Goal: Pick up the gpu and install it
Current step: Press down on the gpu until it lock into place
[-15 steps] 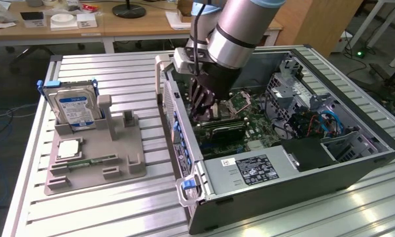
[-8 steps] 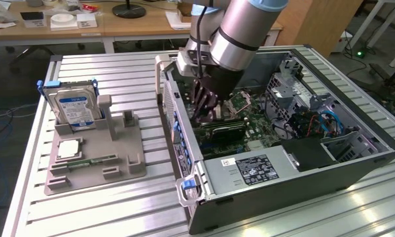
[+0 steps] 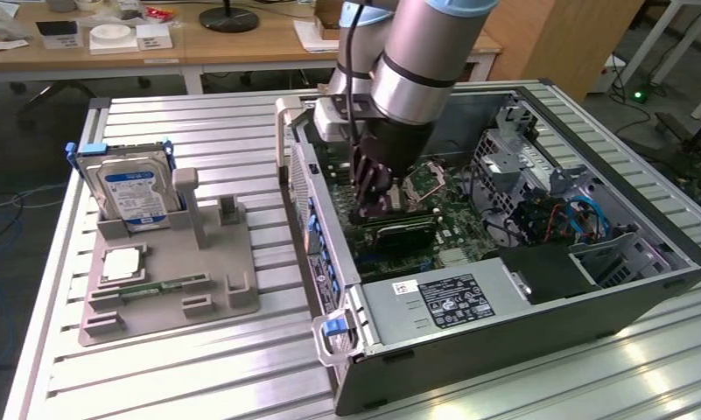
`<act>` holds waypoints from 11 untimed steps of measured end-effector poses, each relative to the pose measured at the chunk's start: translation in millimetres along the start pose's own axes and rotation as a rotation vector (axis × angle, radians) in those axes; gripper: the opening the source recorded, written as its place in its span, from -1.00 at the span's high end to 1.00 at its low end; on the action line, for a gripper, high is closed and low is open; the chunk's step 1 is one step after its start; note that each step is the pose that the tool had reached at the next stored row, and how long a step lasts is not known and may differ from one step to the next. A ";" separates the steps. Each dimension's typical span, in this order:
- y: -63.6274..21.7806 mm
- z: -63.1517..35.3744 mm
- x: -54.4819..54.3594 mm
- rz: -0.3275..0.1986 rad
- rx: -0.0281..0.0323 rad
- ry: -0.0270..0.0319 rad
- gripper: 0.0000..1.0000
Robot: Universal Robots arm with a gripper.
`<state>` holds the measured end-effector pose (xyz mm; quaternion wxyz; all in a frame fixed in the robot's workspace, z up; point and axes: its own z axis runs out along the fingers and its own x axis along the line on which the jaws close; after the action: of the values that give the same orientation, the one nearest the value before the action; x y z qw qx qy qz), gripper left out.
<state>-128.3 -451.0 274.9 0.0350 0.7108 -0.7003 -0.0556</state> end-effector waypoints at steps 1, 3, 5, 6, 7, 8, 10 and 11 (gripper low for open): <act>0.0 0.1 0.0 0.000 0.0155 0.0002 0.79; 0.0 0.3 0.0 -0.001 0.0368 0.0028 0.79; -0.1 0.6 0.0 -0.001 0.0461 0.0073 0.79; -0.2 0.8 0.0 -0.001 0.0485 0.0088 0.79; -0.3 1.2 0.0 -0.001 0.0491 0.0094 0.79; -0.4 2.1 0.1 -0.001 0.0493 0.0095 0.79; -0.7 5.1 0.1 0.000 0.0495 0.0096 0.79; -0.9 6.5 0.2 0.000 0.0494 0.0096 0.79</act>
<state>-128.3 -451.0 268.3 0.0208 0.7119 -0.7011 -0.0349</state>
